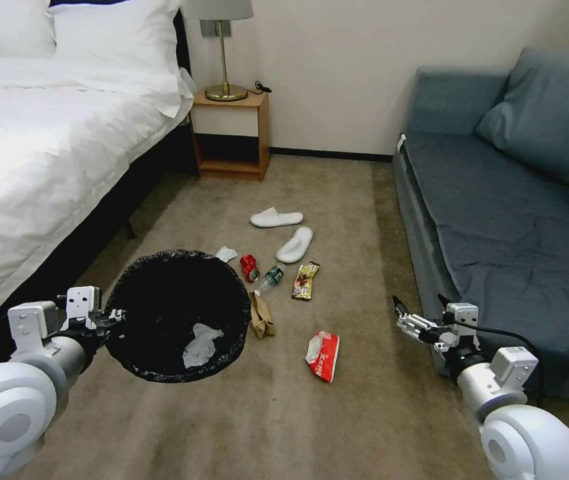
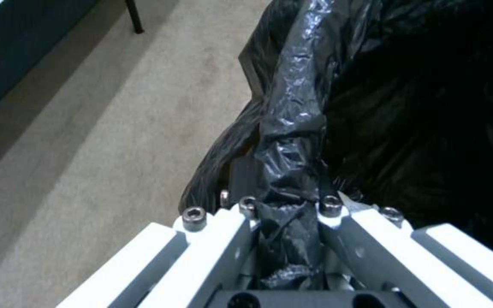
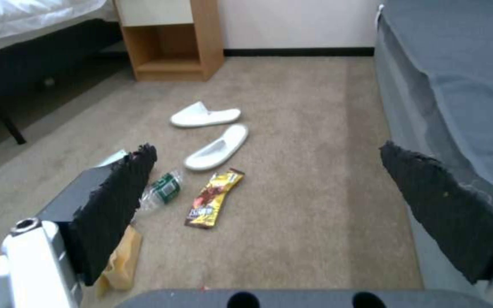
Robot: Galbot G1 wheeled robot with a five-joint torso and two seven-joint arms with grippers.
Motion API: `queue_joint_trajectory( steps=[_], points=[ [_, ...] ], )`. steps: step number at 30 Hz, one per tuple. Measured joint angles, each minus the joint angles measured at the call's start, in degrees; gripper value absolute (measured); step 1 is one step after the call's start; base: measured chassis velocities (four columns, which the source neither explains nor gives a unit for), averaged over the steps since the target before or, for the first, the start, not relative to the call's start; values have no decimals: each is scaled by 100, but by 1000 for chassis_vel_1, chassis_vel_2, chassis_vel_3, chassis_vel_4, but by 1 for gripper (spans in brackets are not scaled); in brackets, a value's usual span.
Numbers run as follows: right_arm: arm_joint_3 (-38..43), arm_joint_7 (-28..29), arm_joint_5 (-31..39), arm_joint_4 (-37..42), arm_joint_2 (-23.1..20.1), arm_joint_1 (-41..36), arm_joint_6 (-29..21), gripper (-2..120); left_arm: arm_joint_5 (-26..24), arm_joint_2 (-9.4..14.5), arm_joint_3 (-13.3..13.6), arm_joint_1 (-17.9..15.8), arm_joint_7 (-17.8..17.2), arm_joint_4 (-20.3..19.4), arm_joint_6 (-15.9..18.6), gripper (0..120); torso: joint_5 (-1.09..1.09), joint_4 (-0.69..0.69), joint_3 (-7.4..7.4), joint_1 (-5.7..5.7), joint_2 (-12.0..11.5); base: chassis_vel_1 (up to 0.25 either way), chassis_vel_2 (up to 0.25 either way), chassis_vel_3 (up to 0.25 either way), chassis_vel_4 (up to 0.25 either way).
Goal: Pick up the trash bin, then pick up the garbage on the floor and place it into the trash bin.
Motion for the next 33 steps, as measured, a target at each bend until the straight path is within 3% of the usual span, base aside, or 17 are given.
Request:
queue_joint_trajectory(
  steps=[22,33],
  points=[
    [-208,147,27,-189,-236,2,-80,100,-109,-4,-107,-47,6,-51,0,2,-1,0,1,2,0,-100,106,112,-105],
    [-1184,460,563,-1381,-180,830,-570,100,-241,-11,-395,-225,-8,30,0,2,-1,1,0,0,0,0,0,0,0]
  ],
)
